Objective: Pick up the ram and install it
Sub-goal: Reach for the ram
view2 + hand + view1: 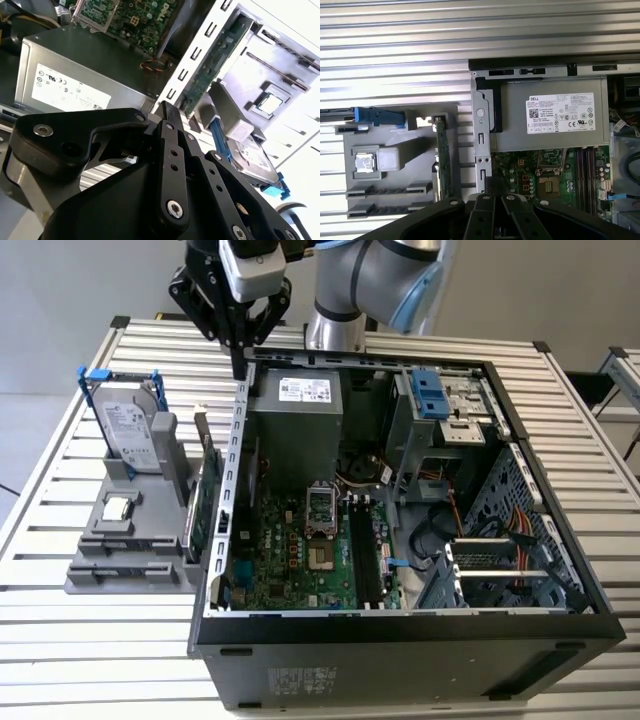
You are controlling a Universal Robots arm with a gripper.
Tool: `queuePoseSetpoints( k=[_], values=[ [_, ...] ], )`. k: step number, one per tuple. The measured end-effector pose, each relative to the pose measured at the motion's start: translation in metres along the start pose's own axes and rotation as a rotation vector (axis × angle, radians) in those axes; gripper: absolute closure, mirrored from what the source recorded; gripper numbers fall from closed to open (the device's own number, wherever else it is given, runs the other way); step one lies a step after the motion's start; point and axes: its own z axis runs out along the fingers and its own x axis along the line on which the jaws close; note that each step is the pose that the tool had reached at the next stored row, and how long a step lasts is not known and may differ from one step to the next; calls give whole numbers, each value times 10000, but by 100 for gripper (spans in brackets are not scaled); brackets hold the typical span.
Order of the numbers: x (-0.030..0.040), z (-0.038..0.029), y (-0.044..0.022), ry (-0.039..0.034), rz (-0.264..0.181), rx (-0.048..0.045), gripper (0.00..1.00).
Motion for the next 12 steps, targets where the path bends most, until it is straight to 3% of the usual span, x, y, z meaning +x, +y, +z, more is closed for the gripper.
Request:
queuePoseSetpoints(
  k=[12],
  values=[
    [119, 5, -9, 36, 2, 4, 100]
  ],
)
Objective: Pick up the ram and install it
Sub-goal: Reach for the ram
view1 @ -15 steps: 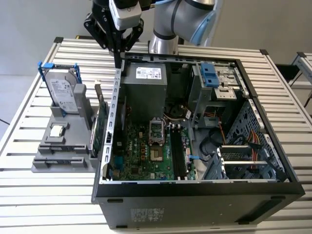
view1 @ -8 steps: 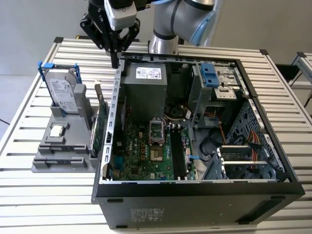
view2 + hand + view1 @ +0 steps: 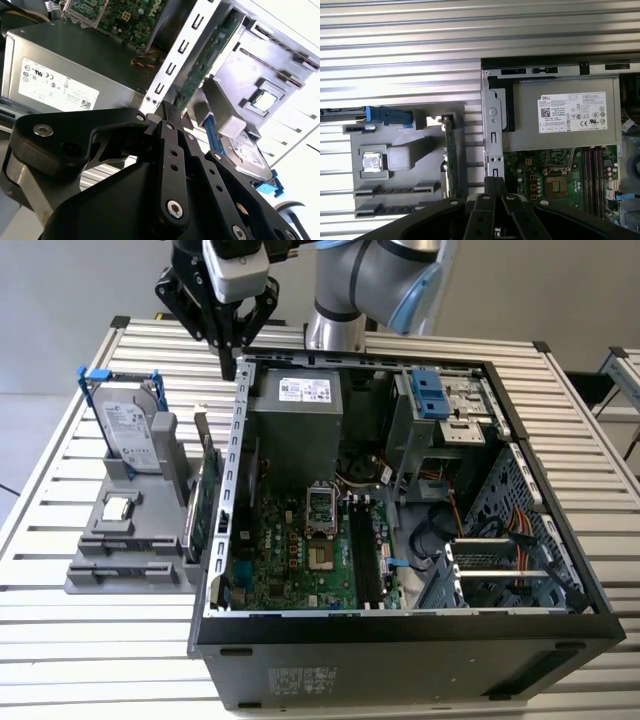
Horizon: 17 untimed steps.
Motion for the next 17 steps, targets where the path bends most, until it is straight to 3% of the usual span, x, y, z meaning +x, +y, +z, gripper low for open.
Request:
queuePoseSetpoints(
  k=[17],
  values=[
    [157, 9, -12, 51, 2, 3, 100]
  ],
)
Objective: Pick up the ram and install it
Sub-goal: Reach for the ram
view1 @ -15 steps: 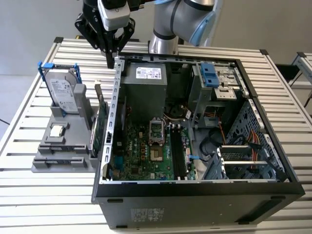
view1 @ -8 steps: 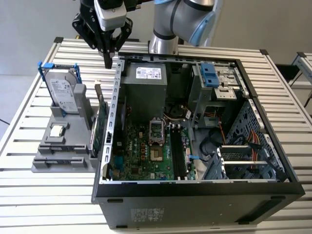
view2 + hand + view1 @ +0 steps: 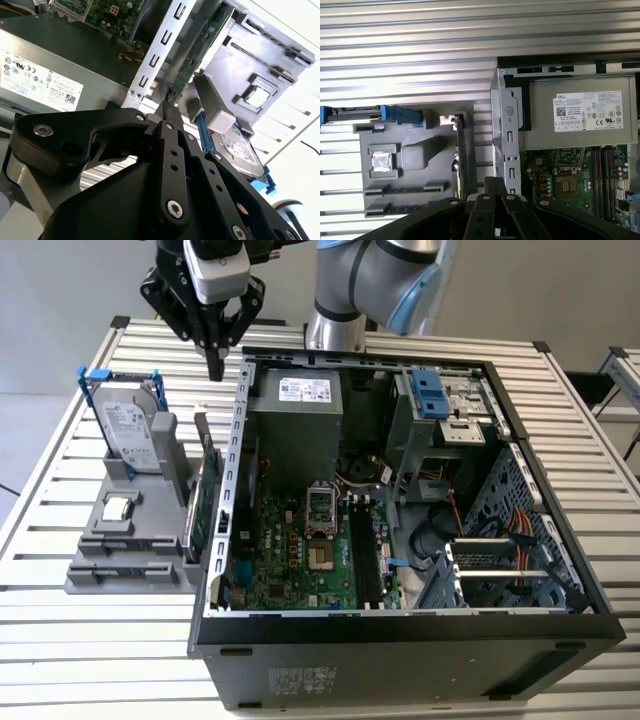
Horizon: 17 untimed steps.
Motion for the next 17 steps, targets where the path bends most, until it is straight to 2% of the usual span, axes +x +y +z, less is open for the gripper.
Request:
queuePoseSetpoints(
  k=[17],
  values=[
    [150, 10, -11, 43, 2, 3, 100]
  ],
)
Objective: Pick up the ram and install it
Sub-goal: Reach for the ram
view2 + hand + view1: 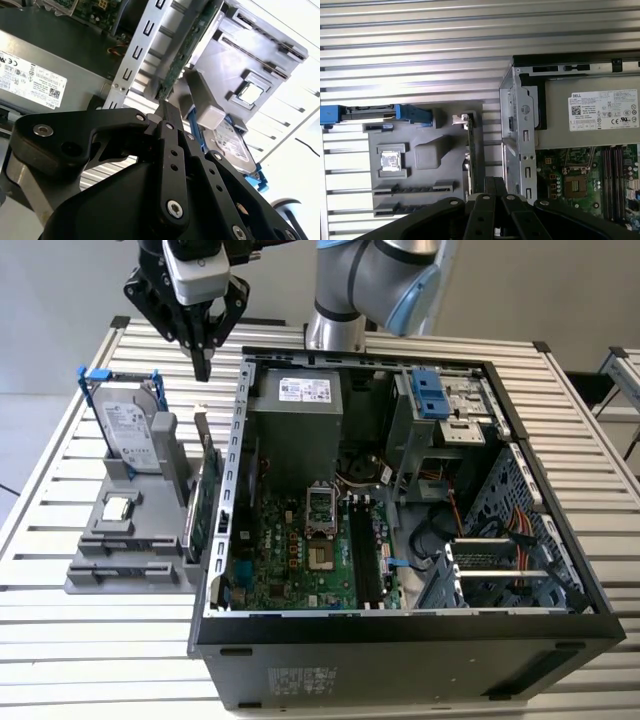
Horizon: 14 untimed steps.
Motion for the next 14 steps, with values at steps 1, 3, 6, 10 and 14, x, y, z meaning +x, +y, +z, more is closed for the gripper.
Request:
queuePoseSetpoints(
  k=[1, 3, 6, 10, 14],
  values=[
    [9, 1, -1, 3, 0, 1, 100],
    [22, 3, -1, 8, 1, 0, 100],
    [42, 4, -3, 19, 1, 2, 100],
    [67, 7, -5, 36, 2, 2, 100],
    [89, 10, -7, 60, 3, 5, 100]
  ],
)
